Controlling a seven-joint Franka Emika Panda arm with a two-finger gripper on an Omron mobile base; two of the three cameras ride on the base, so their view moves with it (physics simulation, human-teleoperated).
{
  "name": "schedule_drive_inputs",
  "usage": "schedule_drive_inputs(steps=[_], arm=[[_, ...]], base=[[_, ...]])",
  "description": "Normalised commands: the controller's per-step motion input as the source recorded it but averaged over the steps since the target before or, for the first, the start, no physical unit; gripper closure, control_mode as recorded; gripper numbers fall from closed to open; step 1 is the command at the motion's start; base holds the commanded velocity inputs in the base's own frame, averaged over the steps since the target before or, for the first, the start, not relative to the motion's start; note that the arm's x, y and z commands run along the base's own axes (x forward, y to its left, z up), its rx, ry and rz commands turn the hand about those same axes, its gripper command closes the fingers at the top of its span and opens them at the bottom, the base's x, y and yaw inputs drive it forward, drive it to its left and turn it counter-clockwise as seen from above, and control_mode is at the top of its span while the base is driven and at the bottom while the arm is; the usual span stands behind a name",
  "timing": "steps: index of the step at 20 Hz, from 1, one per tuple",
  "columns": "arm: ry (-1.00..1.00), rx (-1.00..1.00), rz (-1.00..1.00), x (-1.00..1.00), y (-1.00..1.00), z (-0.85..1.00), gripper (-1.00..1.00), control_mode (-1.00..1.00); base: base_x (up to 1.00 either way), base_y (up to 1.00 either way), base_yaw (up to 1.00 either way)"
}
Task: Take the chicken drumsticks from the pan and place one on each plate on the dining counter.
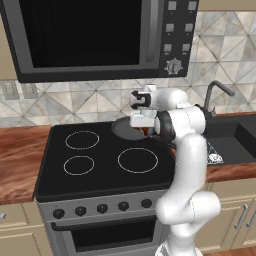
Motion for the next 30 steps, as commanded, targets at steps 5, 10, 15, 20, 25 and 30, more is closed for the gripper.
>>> schedule_drive_inputs(steps=[5, 10, 15, 20, 25, 30], arm=[[-0.42, 0.00, 0.00, -0.75, 0.12, -0.03, 1.00, -1.00], [-0.03, 0.00, 0.00, -0.32, 0.03, 0.70, 1.00, -1.00], [0.00, 0.00, 0.00, -0.36, 0.02, 0.97, 1.00, -1.00], [0.04, 0.00, 0.00, -0.66, 0.00, 0.75, 1.00, -1.00], [0.01, 0.00, 0.00, -0.92, 0.00, 0.42, 1.00, -1.00], [0.00, 0.00, -0.01, -1.00, 0.02, 0.23, 1.00, -1.00]], base=[[0.00, 0.00, 0.00], [0.00, 0.00, 0.00], [0.00, 0.00, 0.00], [0.00, 0.00, 0.00], [0.00, 0.00, 0.00], [0.00, 0.00, 0.00]])
